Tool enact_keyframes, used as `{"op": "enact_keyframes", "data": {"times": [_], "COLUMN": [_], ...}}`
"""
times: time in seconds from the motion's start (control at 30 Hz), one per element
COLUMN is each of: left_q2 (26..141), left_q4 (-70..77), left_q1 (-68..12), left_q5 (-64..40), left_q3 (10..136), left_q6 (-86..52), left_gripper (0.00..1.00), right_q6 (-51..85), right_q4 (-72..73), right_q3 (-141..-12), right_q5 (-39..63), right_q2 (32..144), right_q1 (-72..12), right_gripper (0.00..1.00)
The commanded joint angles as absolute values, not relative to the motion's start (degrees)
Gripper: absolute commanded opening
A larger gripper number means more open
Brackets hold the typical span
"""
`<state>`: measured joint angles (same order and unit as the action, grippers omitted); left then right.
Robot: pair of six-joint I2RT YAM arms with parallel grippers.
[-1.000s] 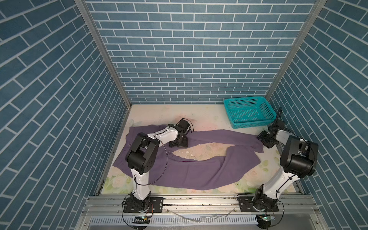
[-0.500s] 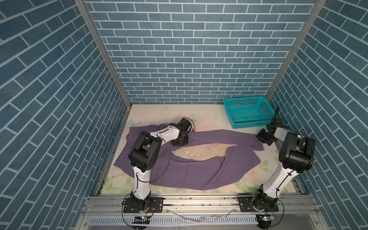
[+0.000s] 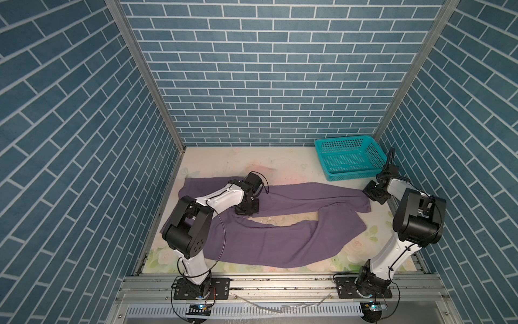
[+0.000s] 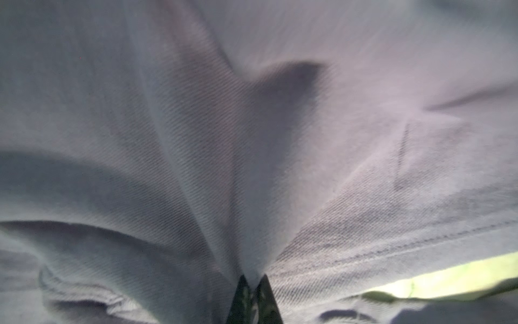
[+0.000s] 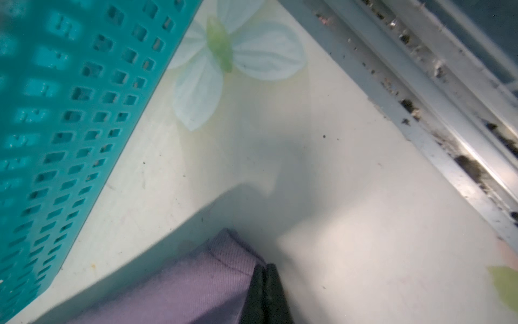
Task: Fold and stack the trousers
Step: Flatten out the trousers at the center of the table.
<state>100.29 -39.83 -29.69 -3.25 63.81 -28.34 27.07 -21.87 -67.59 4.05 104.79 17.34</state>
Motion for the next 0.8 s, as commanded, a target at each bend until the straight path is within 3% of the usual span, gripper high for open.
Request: {"op": "enact_keyframes", "data": {"times": [0.0, 0.27, 0.4, 0.53, 0.6, 0.73, 0.77], "left_q2": [101.6, 105.5, 105.5, 105.6, 106.0, 105.1, 104.5], "left_q4": [-43.8, -48.2, -47.7, -47.4, -48.7, -52.0, -52.6], "left_q1": [-29.0, -28.3, -28.3, -28.2, -28.2, -28.1, -28.0], "left_q5": [-2.7, -1.8, -2.7, -5.3, -5.5, -3.9, -3.4], "left_q3": [60.5, 59.8, 59.4, 61.6, 63.8, 67.4, 68.1], "left_q6": [-28.8, -28.1, -29.0, -29.6, -28.9, -27.5, -27.2], "left_gripper": [0.00, 0.00, 0.02, 0.41, 0.49, 0.53, 0.55], "right_q6": [27.9, 27.8, 29.3, 29.5, 29.5, 27.9, 27.9], "right_q4": [-21.9, -22.1, -17.4, -15.6, -15.7, -18.7, -19.4], "right_q3": [-68.6, -66.7, -57.6, -48.6, -45.6, -45.3, -46.2], "right_q5": [-0.5, -1.3, 0.9, 1.4, 1.6, 0.9, 1.5], "right_q2": [102.5, 101.2, 95.3, 89.6, 87.3, 84.2, 83.8], "right_q1": [17.6, 17.9, 17.1, 16.3, 16.5, 17.3, 17.8], "right_gripper": [0.00, 0.00, 0.00, 0.00, 0.00, 0.39, 0.43]}}
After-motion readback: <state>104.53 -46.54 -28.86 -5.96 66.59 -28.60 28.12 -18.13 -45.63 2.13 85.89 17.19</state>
